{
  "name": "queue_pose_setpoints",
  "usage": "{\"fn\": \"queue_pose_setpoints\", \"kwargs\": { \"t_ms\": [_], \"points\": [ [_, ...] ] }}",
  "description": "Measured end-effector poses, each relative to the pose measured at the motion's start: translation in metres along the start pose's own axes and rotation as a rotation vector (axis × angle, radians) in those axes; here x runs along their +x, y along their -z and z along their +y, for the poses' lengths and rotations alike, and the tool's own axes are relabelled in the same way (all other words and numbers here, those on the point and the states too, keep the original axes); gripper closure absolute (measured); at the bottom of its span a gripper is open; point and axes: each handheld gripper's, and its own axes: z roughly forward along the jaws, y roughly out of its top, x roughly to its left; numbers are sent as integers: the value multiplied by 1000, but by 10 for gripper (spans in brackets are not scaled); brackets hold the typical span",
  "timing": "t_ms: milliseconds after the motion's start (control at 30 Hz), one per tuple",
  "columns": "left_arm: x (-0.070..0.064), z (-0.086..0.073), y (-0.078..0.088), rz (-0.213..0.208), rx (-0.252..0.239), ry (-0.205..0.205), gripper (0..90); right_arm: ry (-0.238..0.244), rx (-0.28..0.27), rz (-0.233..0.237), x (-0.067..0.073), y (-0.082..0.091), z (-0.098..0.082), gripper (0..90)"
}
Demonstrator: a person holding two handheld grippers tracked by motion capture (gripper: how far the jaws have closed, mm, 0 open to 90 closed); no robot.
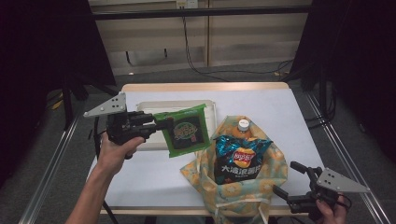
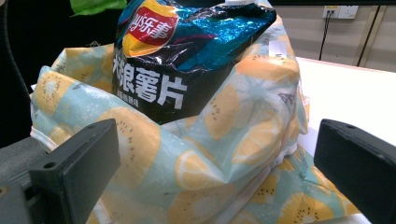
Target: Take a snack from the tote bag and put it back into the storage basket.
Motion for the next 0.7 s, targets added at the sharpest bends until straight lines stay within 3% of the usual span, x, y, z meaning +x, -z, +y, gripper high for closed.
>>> {"fn": "queue_pose_setpoints", "kwargs": {
  "t_ms": [233,500,700],
  "points": [
    [23,-15,6,105,44,37,735,4,-6,1,1,-1,-1,0],
    [41,-18,16,160,46,18,735,3,-11,1,0,-1,-1,0],
    [63,-25,23,210,63,47,736,4,-13,2,1,-1,-1,0]
  ]
}}
